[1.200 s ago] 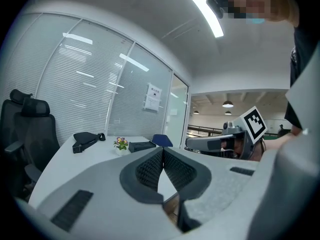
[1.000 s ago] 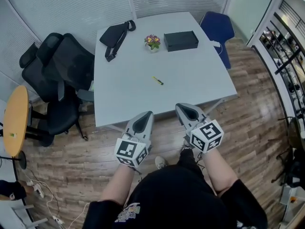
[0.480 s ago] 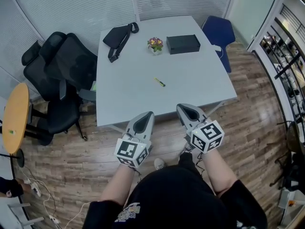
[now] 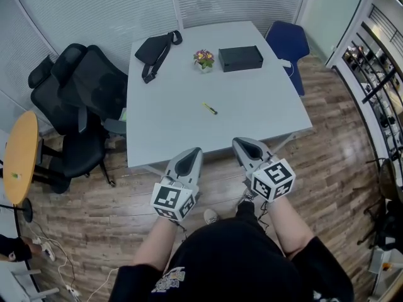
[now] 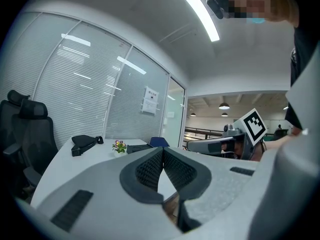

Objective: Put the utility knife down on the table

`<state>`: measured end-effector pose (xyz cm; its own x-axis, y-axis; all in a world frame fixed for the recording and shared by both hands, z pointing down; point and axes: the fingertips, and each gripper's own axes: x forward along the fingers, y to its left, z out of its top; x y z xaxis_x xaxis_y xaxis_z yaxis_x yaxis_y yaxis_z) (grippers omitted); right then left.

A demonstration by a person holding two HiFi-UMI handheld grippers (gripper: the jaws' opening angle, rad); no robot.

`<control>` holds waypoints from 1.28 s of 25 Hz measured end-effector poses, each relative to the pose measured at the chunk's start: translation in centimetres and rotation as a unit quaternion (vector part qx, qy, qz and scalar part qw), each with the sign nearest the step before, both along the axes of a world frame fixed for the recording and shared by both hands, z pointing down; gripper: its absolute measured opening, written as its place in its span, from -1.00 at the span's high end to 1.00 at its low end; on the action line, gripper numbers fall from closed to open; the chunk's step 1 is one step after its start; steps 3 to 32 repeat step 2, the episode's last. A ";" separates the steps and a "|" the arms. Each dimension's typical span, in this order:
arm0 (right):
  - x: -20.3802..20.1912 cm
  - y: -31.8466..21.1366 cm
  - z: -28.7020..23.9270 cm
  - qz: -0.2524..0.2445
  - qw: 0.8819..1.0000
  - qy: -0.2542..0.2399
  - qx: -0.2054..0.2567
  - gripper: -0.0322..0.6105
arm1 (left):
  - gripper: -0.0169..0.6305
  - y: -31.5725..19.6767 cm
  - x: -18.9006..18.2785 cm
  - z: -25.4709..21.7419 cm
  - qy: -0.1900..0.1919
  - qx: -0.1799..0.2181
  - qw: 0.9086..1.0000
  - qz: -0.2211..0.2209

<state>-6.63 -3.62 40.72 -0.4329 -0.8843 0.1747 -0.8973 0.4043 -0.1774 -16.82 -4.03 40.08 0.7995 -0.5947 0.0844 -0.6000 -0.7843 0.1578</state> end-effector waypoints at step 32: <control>-0.1 0.0 -0.1 0.000 1.000 -0.001 0.002 0.89 | 0.93 0.0 -0.1 0.0 0.000 0.000 1.000 -0.001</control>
